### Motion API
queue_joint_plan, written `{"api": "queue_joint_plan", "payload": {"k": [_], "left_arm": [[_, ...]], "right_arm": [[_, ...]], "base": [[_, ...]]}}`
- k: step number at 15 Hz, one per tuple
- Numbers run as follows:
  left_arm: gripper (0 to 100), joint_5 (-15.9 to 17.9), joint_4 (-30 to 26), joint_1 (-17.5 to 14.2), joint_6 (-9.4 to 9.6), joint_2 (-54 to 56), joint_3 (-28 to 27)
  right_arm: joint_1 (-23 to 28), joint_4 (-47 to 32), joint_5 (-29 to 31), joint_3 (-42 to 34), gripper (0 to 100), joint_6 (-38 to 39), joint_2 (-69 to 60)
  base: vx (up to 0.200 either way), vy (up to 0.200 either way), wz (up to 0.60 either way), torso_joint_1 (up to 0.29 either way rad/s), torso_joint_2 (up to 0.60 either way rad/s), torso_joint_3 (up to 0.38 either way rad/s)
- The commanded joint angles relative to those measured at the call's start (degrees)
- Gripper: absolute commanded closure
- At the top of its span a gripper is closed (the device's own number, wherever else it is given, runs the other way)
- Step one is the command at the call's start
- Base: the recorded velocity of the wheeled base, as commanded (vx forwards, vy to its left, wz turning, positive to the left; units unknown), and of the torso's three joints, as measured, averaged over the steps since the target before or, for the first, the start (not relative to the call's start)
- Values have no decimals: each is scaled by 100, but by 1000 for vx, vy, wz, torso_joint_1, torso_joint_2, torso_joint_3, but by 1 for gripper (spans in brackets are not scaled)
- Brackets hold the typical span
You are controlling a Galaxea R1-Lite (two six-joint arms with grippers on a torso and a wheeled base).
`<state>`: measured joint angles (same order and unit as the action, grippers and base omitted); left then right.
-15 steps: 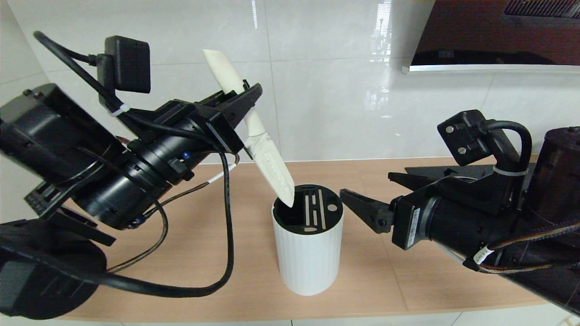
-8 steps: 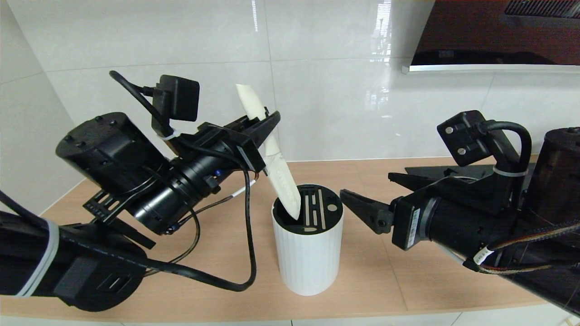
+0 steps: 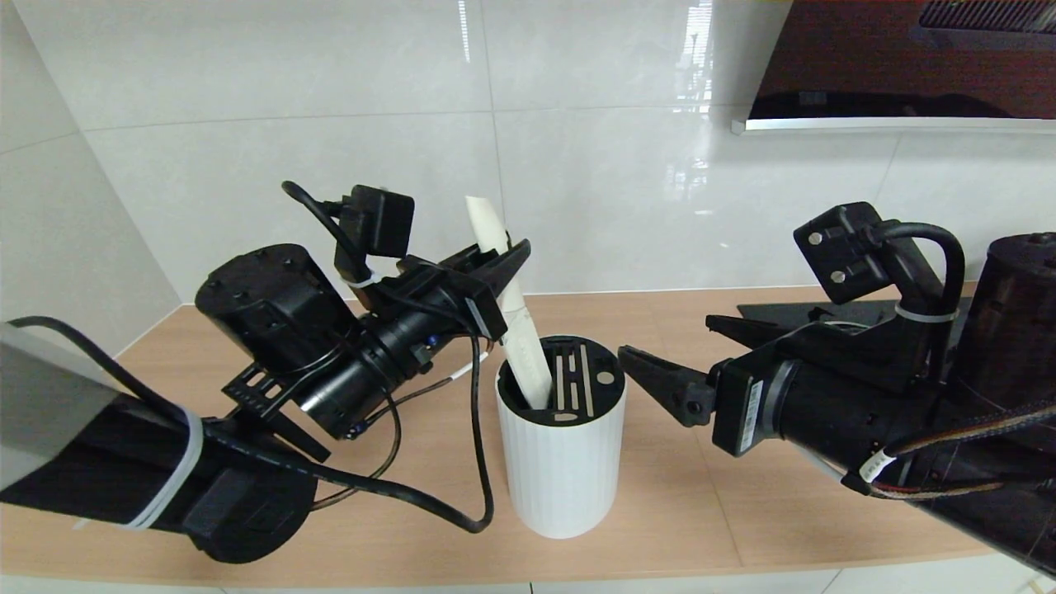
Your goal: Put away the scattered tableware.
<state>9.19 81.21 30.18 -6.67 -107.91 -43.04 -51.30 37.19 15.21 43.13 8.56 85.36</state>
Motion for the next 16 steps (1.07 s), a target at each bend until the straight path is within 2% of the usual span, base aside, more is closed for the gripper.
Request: {"api": "queue_joint_plan", "payload": {"k": [1,3,8,11,16], "left_arm": [[100,-5,193,84,-10,-441,24],[100,-58,299,198,-10,-661,33],[100,-102,378,234,-10,-784,33],[100,-146,342,374,-1,-134,95],[100,-181,281,603,-1,174,253]], "right_arm": [[-3,7,-1,2,0,6,16],[-3,-2,-1,2,0,-3,16],[-3,7,-1,2,0,6,16],[-3,7,-1,2,0,-3,16],[-3,7,8,2,0,6,16]], "base": [[0,0,0,0,0,0],[0,0,0,0,0,0],[0,0,0,0,0,0],[0,0,0,0,0,0],[0,0,0,0,0,0]]}}
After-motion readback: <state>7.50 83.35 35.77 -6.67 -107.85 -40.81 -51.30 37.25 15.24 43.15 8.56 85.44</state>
